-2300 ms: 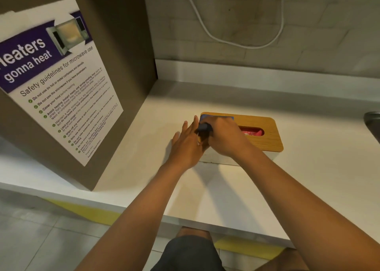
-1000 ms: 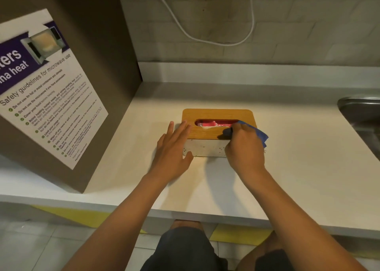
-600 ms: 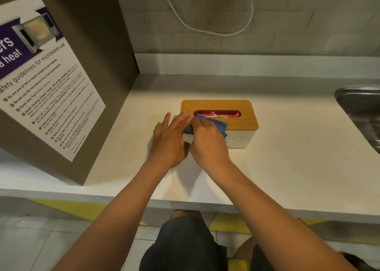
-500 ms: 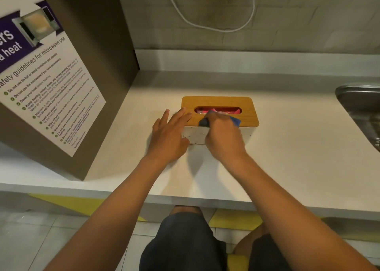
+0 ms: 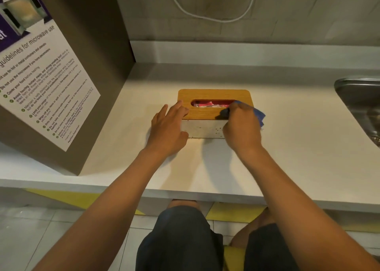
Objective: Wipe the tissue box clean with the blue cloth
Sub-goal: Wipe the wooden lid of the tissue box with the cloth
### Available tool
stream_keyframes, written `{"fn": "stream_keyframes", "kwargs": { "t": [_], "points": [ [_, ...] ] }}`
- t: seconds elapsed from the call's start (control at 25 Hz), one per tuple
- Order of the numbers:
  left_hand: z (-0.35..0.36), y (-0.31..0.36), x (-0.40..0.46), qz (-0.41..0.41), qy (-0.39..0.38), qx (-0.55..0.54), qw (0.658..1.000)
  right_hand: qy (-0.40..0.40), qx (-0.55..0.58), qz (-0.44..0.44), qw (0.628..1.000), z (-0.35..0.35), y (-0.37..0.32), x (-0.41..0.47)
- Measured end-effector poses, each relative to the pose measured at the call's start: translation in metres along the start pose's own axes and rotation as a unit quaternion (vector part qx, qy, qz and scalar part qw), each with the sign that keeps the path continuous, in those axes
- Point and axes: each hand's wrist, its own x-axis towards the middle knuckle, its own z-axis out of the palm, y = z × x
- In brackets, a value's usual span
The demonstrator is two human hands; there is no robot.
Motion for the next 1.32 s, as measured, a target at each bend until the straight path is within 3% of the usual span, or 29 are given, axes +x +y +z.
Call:
{"fn": "stream_keyframes", "kwargs": {
  "t": [0.12, 0.32, 0.4, 0.68, 1.12, 1.32],
  "points": [
    [0.001, 0.002, 0.001, -0.002, 0.010, -0.001, 1.000, 0.017, 0.020, -0.073, 0.997, 0.011, -0.037, -0.013],
    [0.001, 0.002, 0.002, -0.019, 0.019, 0.022, 0.999, -0.023, 0.056, -0.099, 0.993, 0.020, -0.070, -0.016],
    [0.000, 0.004, 0.001, -0.017, 0.016, 0.033, 0.999, -0.048, 0.062, -0.091, 0.993, 0.013, -0.056, -0.013],
    [-0.001, 0.004, 0.000, -0.003, 0.006, 0.026, 1.000, -0.022, 0.062, 0.020, 0.998, -0.010, 0.025, 0.004],
    [-0.008, 0.000, -0.001, 0.027, -0.002, 0.021, 0.999, -0.052, 0.074, 0.029, 0.995, -0.025, 0.039, 0.013],
    [-0.015, 0.009, 0.009, 0.070, 0.003, 0.098, 0.993, -0.057, 0.090, 0.032, 0.994, -0.027, 0.041, 0.011]
  ]
}}
